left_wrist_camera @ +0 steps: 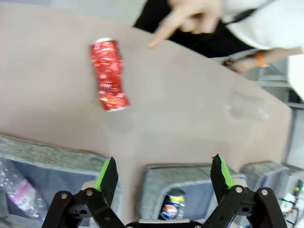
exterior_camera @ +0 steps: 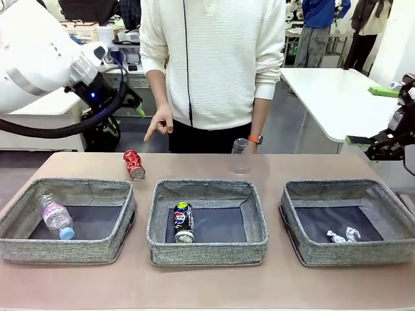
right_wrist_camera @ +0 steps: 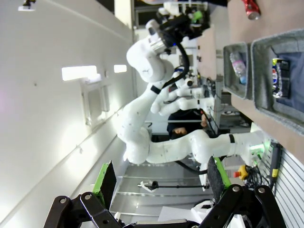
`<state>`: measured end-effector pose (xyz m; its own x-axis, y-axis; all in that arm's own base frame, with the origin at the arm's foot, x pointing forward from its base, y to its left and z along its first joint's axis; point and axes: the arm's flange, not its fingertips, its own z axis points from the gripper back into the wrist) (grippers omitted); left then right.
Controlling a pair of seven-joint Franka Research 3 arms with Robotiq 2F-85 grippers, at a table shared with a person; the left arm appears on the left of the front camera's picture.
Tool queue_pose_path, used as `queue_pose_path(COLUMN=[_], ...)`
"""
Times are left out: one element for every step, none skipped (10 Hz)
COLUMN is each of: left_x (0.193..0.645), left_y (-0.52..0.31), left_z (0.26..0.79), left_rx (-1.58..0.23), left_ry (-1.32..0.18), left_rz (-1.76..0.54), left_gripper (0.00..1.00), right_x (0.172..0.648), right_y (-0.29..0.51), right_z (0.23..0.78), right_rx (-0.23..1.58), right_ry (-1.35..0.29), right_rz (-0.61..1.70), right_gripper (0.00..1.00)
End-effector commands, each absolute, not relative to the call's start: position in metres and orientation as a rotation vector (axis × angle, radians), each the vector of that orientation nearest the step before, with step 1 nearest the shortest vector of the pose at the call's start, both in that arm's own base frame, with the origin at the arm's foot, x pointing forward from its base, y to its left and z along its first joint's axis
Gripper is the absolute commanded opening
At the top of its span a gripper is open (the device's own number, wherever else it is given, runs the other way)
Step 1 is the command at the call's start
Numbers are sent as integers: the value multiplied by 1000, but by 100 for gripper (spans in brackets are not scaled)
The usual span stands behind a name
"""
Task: Sort the waste into the appropriate baskets.
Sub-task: Pick up the waste item pointed out by the person.
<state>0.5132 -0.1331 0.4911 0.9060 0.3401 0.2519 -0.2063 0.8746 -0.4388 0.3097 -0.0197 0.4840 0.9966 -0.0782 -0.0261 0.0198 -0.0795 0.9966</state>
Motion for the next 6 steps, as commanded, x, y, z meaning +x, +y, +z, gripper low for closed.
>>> queue_pose_path(left_x=[538,544,552,565,576,592], left_y=[-135,-137,-139,-144,-147,-151], left_z=[473,458,446,430,421,405], left_rx=[-258,-253,-236,-227,-196,-129], left_ry=[-248,-226,-209,-184,-191,-197], left_rz=[318,332,354,348,359,348], left_gripper=[100,100,100,100,100,100], right_x=[309,309,309,309,309,309], right_y=[-21,-21,-21,-21,-21,-21], right_z=[486,486,486,486,486,486], right_rx=[1655,1655,1655,1655,1655,1655], right_ry=[-48,-48,-48,-48,-48,-48], right_rz=[-70,-70,-70,-70,-70,-70], right_gripper=[100,100,100,100,100,100])
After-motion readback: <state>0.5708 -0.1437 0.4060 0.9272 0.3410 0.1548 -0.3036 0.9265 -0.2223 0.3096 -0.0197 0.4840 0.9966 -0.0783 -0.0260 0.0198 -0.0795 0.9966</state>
